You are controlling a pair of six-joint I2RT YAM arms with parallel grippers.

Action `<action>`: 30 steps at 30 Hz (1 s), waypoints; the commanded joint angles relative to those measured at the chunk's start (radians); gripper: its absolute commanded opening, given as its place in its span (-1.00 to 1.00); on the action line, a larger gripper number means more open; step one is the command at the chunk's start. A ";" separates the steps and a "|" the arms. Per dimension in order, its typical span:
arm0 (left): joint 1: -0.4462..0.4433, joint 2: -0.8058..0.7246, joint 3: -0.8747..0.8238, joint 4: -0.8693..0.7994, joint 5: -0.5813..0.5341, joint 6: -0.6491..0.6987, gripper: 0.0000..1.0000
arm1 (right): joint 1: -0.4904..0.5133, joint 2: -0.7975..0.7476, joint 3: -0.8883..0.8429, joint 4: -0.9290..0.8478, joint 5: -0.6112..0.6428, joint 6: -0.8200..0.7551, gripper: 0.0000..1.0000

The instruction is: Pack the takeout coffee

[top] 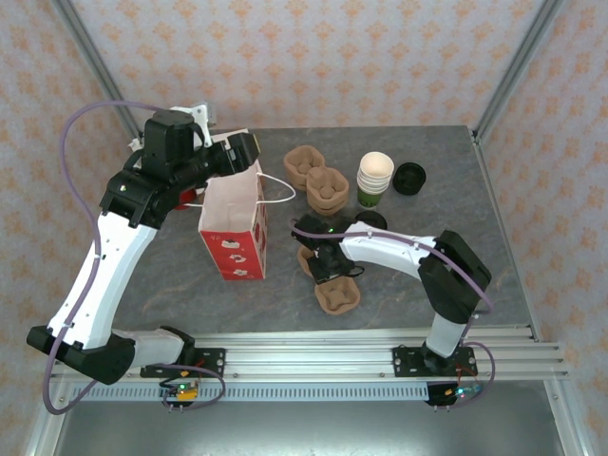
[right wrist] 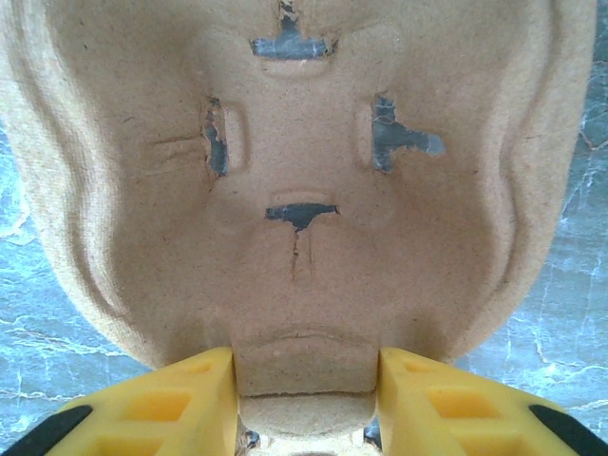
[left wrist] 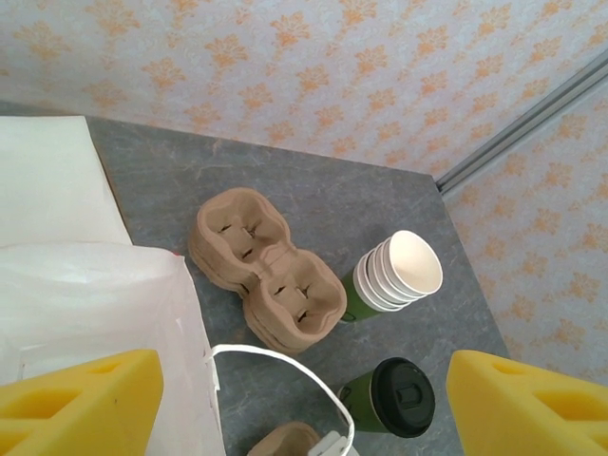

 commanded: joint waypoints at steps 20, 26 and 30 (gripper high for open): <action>0.375 -0.142 -0.184 -0.237 0.048 0.137 0.46 | -0.082 -0.375 0.148 -0.106 0.011 -0.003 -0.21; 0.343 -0.092 -0.169 -0.255 0.128 0.189 0.16 | -0.117 -0.416 0.144 -0.108 0.036 -0.030 -0.22; 0.280 -0.013 -0.114 -0.302 0.054 0.235 0.02 | -0.120 -0.428 0.133 -0.112 0.041 -0.033 -0.22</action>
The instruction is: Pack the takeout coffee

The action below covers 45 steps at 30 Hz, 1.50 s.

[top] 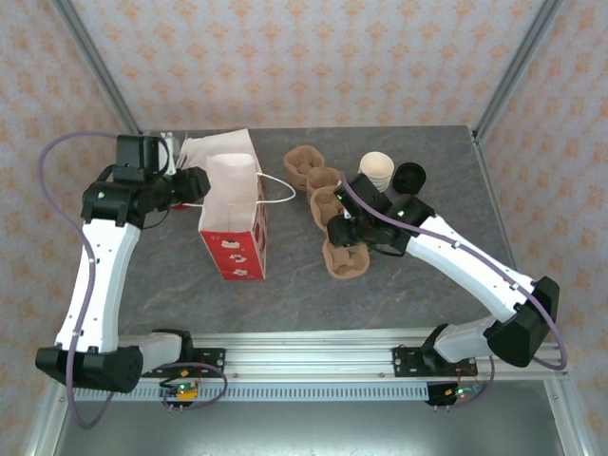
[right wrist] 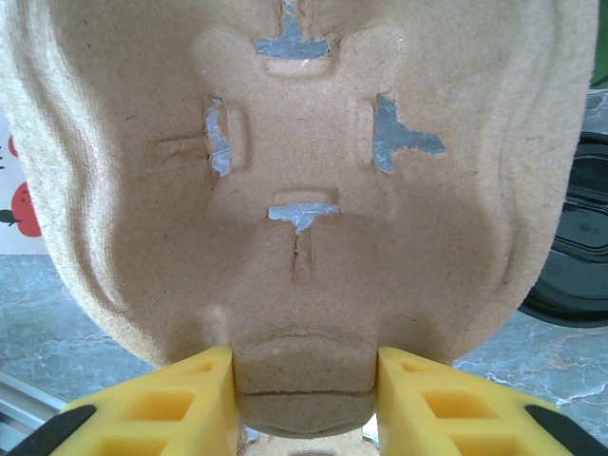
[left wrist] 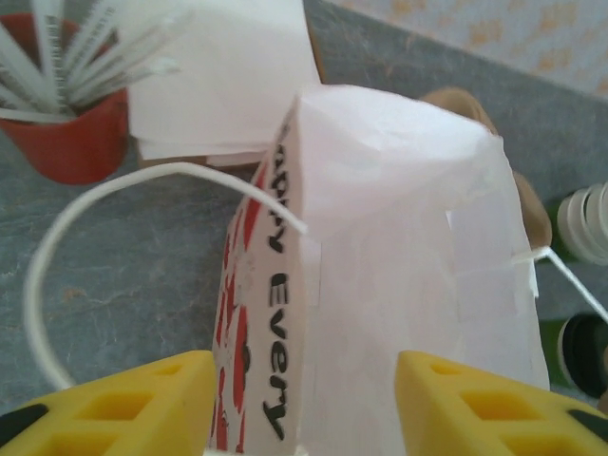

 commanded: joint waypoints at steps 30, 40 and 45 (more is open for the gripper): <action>-0.100 0.109 0.004 0.075 0.055 -0.045 -1.00 | -0.001 -0.051 0.295 -0.030 -0.065 0.002 -0.22; -0.266 -0.018 -0.076 0.236 -0.041 -0.298 -1.00 | 0.065 0.067 0.519 0.086 -0.206 0.155 -0.22; -0.357 -0.043 -0.094 0.247 -0.151 -0.372 -1.00 | 0.079 0.110 0.540 0.136 -0.202 0.244 -0.22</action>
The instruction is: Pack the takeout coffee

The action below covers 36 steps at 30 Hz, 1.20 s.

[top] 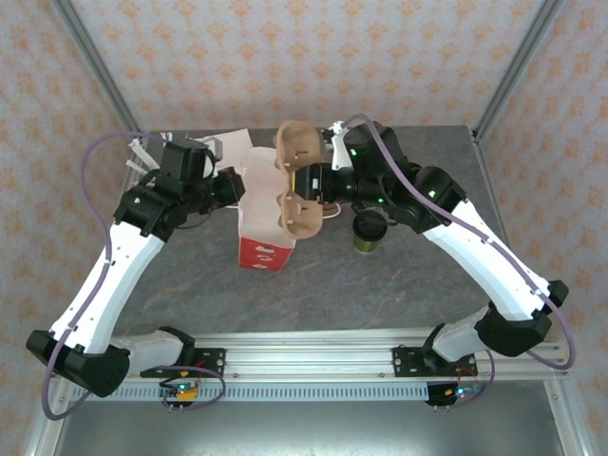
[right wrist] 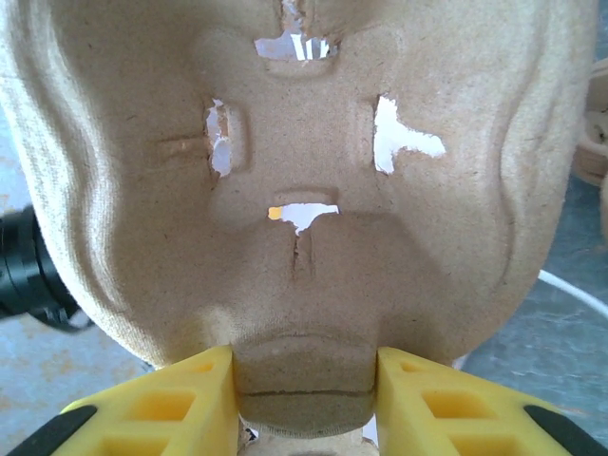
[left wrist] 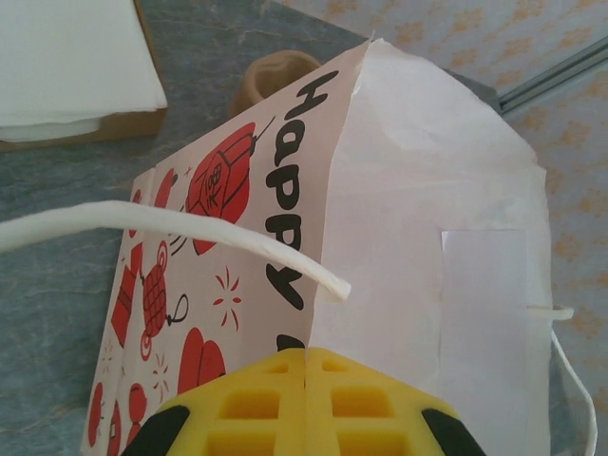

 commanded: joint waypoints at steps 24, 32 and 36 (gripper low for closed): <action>-0.313 -0.008 -0.026 -0.005 -0.359 -0.353 -1.00 | 0.046 0.134 0.081 -0.238 0.150 0.017 -0.23; -0.331 -0.020 -0.056 0.002 -0.381 -0.411 -1.00 | 0.056 0.163 0.115 -0.358 0.172 -0.024 -0.24; -0.350 -0.019 -0.076 0.017 -0.380 -0.424 -1.00 | 0.059 0.172 0.103 -0.383 0.159 -0.025 -0.24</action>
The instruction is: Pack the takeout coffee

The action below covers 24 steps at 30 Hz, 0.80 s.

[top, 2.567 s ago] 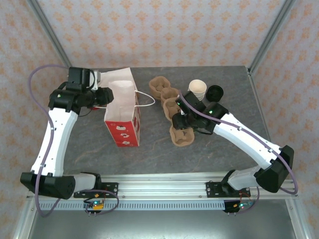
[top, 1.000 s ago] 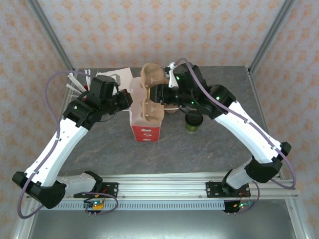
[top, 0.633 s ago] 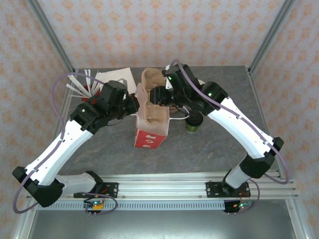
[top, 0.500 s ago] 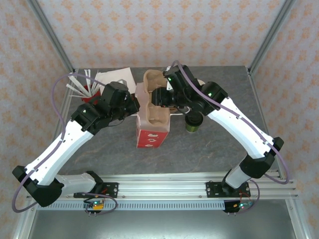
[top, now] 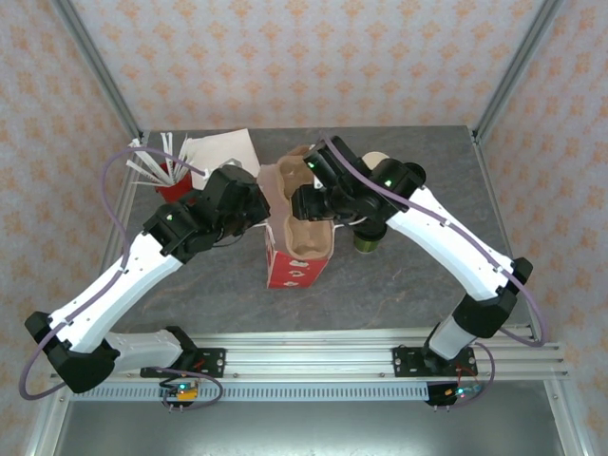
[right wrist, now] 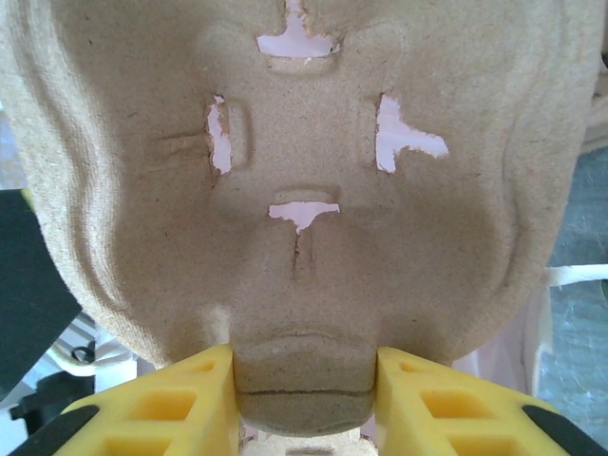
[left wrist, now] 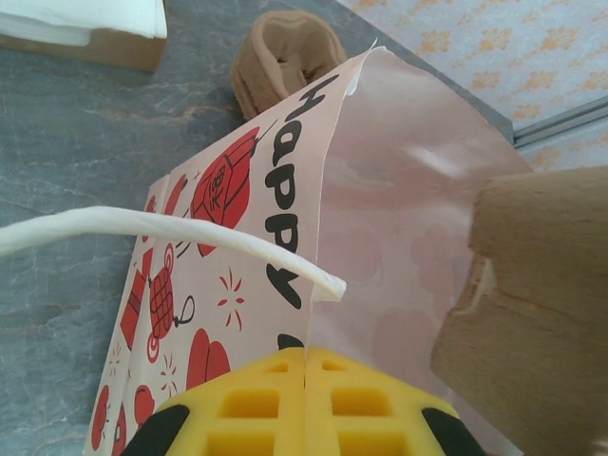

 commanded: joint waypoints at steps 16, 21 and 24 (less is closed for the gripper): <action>-0.051 -0.008 -0.056 0.064 -0.030 -0.024 -0.95 | 0.008 0.012 -0.053 -0.085 0.002 -0.027 -0.24; -0.050 -0.025 -0.085 0.093 -0.011 -0.023 -0.91 | 0.008 0.029 -0.078 -0.075 0.000 -0.024 -0.25; -0.051 -0.028 -0.098 0.094 -0.001 -0.023 -0.88 | 0.007 0.043 -0.077 -0.074 -0.002 -0.023 -0.25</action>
